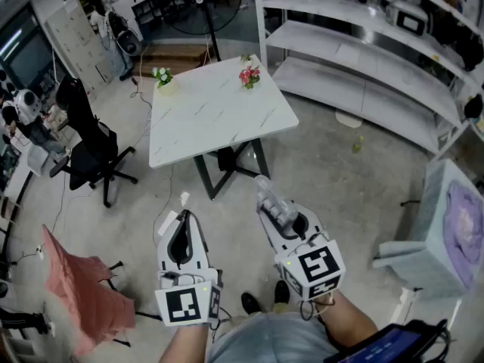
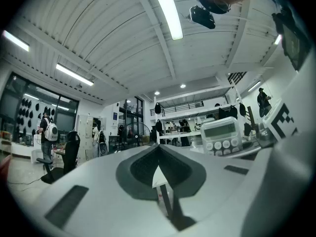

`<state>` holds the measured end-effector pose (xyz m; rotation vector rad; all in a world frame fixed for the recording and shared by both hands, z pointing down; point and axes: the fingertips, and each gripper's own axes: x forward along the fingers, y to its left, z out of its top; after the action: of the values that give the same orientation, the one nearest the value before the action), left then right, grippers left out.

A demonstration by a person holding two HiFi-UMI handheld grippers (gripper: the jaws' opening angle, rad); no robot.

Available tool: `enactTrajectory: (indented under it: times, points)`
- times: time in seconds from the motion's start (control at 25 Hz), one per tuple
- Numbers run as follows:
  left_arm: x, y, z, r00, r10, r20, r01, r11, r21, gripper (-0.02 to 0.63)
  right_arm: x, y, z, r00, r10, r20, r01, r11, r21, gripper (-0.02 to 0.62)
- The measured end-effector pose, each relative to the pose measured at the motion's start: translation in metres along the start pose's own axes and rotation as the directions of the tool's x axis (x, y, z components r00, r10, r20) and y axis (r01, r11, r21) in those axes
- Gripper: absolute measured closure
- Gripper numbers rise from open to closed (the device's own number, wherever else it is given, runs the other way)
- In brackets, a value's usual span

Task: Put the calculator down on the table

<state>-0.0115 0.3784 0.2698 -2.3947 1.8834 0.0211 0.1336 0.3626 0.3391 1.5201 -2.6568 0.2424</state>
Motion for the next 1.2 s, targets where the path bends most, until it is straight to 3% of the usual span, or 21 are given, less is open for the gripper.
enactTrajectory:
  times: [0.48, 0.72, 1.2]
  points:
    - [0.015, -0.02, -0.019, 0.999, 0.038, -0.034, -0.038, 0.999, 0.007, 0.598, 0.007, -0.036, -0.007, 1.0, 0.021, 0.003, -0.021, 1.0, 0.021, 0.449]
    - [0.029, -0.006, -0.037, 0.996, 0.068, -0.06, -0.068, 0.998, -0.008, 0.598, 0.031, -0.039, -0.009, 0.999, 0.05, -0.013, -0.05, 0.999, 0.011, 0.449]
    - [0.129, 0.099, -0.073, 0.989, 0.113, -0.091, -0.115, 0.993, -0.025, 0.598, 0.168, -0.039, -0.018, 0.993, 0.085, -0.085, -0.083, 0.996, 0.02, 0.449]
